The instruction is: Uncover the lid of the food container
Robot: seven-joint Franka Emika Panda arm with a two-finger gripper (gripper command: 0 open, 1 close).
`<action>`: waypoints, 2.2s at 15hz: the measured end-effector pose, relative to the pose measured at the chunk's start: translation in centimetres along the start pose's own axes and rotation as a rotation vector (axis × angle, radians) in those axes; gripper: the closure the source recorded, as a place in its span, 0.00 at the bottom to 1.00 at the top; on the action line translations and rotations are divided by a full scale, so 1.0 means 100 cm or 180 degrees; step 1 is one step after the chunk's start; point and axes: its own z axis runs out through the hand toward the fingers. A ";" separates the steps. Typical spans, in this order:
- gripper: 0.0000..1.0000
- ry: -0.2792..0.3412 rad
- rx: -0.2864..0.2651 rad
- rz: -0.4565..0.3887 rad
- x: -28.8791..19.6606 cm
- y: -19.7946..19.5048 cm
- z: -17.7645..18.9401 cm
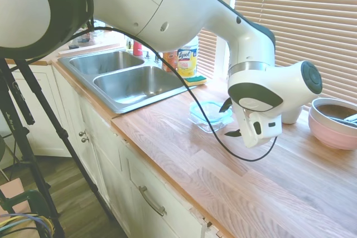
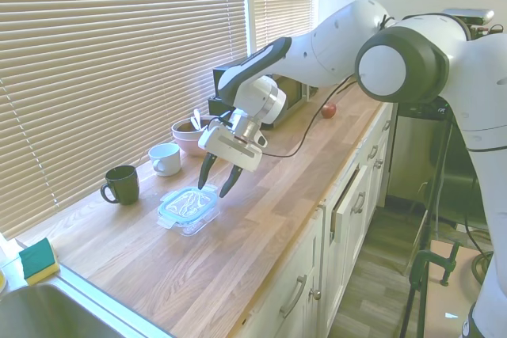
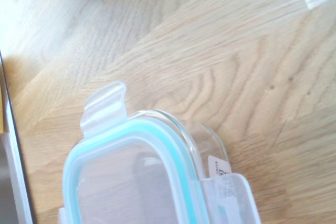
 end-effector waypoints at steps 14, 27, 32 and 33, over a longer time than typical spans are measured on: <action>1.00 -0.0138 0.0209 -0.0028 -0.002 -0.002 0.005; 1.00 0.0035 0.0207 -0.0519 -0.071 -0.041 -0.031; 1.00 0.0092 0.0195 -0.0708 -0.110 -0.062 -0.041; 1.00 0.0104 0.0197 -0.0746 -0.116 -0.066 -0.044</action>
